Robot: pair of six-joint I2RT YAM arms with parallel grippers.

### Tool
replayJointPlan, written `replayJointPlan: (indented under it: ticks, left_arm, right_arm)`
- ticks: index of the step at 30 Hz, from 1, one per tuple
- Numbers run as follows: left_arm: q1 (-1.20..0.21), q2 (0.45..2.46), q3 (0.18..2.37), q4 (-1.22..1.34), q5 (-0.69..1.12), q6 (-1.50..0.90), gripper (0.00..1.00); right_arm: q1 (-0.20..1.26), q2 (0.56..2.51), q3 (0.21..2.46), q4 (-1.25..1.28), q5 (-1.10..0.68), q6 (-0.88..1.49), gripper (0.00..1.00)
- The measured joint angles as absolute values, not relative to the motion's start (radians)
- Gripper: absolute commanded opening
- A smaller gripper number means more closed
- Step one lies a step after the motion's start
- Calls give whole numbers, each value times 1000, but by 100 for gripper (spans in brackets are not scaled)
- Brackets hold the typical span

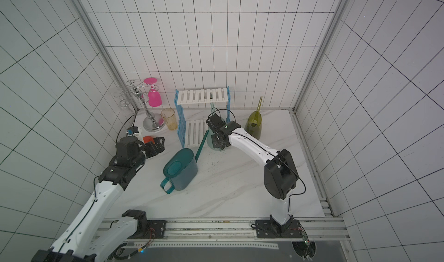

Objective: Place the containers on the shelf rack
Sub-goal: 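Place the container on the shelf.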

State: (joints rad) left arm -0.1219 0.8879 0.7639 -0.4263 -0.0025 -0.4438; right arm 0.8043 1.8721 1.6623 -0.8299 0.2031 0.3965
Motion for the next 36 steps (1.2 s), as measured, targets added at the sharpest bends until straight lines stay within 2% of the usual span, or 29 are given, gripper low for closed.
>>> replayJointPlan:
  ticks: [30,36]
  left_arm:
    - [-122,917,764,-423,3,-437,98]
    - [-122,920,764,-423,7,-437,98]
  right_arm:
    - [744,2078,1861,-827,201,382,1]
    - [739,2085,1874,-833,186,382,8]
